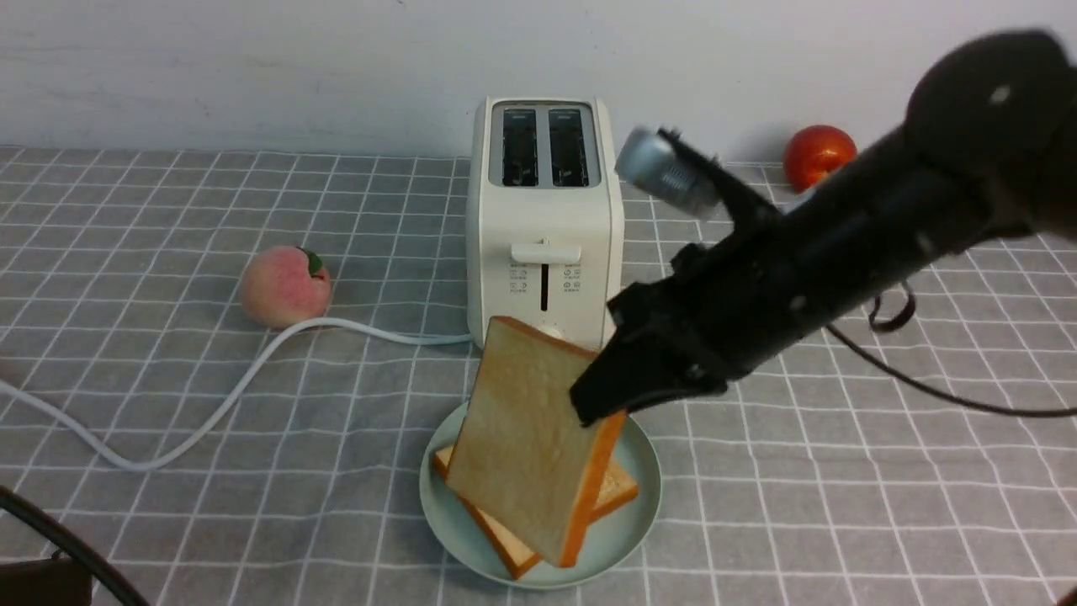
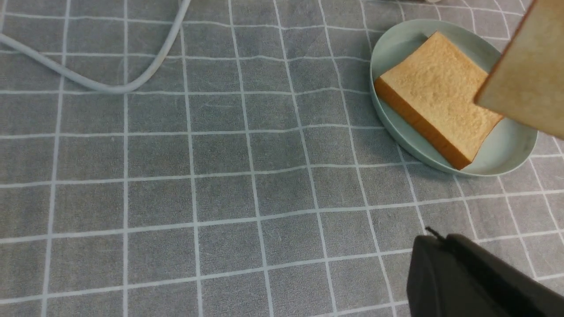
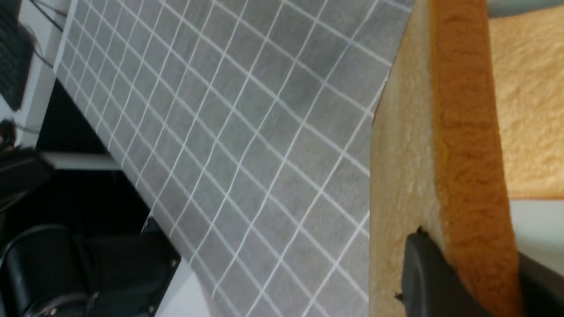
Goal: Take toasted bread from bread machine on grey coffee table place on plate.
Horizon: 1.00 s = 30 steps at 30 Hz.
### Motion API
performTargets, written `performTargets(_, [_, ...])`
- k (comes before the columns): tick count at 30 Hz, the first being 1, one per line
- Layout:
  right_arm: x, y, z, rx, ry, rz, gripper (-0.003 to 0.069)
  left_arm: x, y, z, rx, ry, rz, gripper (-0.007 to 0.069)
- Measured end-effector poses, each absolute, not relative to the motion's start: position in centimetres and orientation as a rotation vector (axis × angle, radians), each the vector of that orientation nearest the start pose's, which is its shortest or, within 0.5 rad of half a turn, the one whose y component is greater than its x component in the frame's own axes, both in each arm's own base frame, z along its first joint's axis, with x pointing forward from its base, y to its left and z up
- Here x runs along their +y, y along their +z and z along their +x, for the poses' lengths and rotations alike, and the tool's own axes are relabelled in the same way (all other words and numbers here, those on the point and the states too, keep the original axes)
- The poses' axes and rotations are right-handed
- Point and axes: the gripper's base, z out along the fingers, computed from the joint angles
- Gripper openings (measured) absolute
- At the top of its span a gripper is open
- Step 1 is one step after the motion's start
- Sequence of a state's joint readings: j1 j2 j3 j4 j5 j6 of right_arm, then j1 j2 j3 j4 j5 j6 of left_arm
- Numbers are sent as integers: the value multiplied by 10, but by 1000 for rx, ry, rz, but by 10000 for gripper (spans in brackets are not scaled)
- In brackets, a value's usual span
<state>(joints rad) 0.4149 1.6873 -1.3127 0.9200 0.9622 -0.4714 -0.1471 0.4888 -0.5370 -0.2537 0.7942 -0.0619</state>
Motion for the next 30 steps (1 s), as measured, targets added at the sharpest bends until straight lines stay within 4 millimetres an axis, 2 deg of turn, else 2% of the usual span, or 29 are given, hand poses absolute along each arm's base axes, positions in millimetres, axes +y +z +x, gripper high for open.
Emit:
performTargets(3, [200,265,310,2518,1124,-515,97,-29,291,82,2235,-413,-4,-14])
performTargets(7, [204,246,321,2529,1142,-442,161,-29,292,83,2234,-413,-4,-14])
performTargets(12, [203,230,328,2573,1111,-416,347,-29,291,82,2245,-413,-2,-14])
performTargets(14, [200,229,328,2585,1100,-418,398,-29,291,82,2245,-413,-2,-14])
performTargets(15, [192,234,331,2601,1077,-431,472,-29,291,82,2245,-412,-1,-14])
performTargets(17, [186,239,332,2609,1051,-452,505,-29,291,82,2245,-411,-1,-14])
performTargets(18, [174,255,331,2619,1003,-483,545,-29,291,82,2245,-409,2,-14])
performTargets(19, [167,266,330,2619,951,-510,554,-29,291,82,2245,-408,2,-14])
performTargets(20, [166,269,329,2620,955,-503,555,-29,291,82,2245,-408,2,-14])
performTargets(22, [149,302,321,2605,816,-530,549,-29,291,82,2246,-408,2,-14])
performTargets(23, [132,338,307,2579,636,-526,499,-29,291,82,2246,-408,2,-14])
performTargets(24, [124,354,298,2567,570,-485,444,-29,291,82,2246,-408,2,-14])
performTargets(25, [120,361,293,2553,533,-485,431,-29,291,82,2246,-408,2,-14])
performTargets(26, [104,393,268,2482,421,-410,277,-29,291,82,2246,-410,-2,-14])
performTargets(27, [94,413,248,2419,375,-385,195,-29,291,82,2246,-409,-1,-14])
performTargets(28, [94,412,249,2423,364,-378,174,-29,291,82,2246,-409,-1,-14])
performTargets(29, [74,442,209,2285,302,-307,52,-29,291,82,2244,-409,-2,-14])
performTargets(30, [63,454,185,2205,285,-256,12,-28,291,82,2236,-409,-3,-14])
